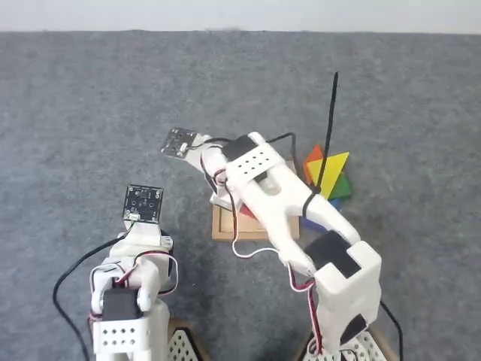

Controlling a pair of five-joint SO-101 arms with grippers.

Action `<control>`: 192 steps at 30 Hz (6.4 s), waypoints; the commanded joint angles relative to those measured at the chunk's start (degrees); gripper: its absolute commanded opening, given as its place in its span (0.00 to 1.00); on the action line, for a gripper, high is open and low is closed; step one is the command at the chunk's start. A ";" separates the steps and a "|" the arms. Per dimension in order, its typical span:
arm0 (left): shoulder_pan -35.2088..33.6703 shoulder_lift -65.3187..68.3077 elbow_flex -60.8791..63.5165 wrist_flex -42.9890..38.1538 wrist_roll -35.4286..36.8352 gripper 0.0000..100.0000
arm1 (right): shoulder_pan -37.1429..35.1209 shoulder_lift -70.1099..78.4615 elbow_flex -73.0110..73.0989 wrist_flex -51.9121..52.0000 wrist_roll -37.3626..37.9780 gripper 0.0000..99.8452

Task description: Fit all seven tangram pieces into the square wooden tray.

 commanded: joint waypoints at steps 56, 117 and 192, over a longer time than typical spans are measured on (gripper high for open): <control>0.35 -0.97 -0.57 0.18 -0.09 0.02 | 5.76 -35.38 43.69 -23.25 -14.77 0.04; 0.35 -0.97 -0.57 0.18 -0.09 0.02 | 19.65 -9.63 12.13 -19.38 -17.85 0.01; 0.35 -0.97 -0.57 0.18 -0.09 0.02 | 7.08 -1.27 13.36 -29.76 -16.70 0.01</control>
